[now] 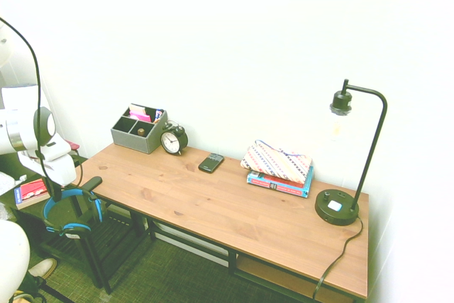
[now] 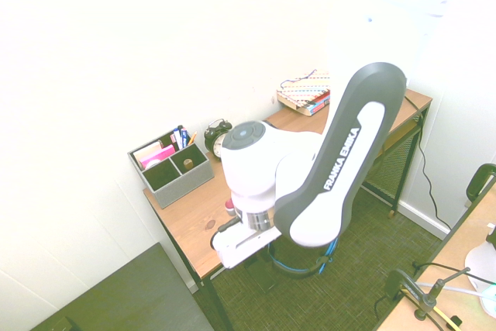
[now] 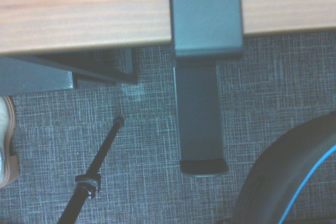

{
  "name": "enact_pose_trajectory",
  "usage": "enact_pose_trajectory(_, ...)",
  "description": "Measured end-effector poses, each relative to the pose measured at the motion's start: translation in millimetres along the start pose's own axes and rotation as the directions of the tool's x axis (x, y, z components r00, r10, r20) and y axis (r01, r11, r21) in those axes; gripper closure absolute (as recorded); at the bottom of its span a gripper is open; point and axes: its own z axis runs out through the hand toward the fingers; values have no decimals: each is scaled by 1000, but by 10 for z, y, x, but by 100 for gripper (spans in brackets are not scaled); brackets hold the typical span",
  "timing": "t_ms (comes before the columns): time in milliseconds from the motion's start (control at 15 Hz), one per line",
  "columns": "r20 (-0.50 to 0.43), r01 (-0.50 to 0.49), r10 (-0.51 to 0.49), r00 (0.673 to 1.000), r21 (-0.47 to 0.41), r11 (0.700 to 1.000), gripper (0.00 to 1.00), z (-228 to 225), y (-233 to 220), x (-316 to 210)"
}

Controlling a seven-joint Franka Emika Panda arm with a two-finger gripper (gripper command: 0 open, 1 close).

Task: Hang the headphone

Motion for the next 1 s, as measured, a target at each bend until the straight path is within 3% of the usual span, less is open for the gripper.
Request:
enact_pose_trajectory(267, -4, -10, 10, 1000, -7, 1000, 100, 418, -119, -265)
enact_pose_trajectory(600, -55, -26, 26, 998, -2, 1000, 100, 735, -365, -206)
enact_pose_trajectory(667, -55, -30, 30, 998, -13, 999, 0, 816, -376, -193)
enact_pose_trajectory(1000, -56, -33, 31, 998, -38, 999, 0, 1011, -425, -102)
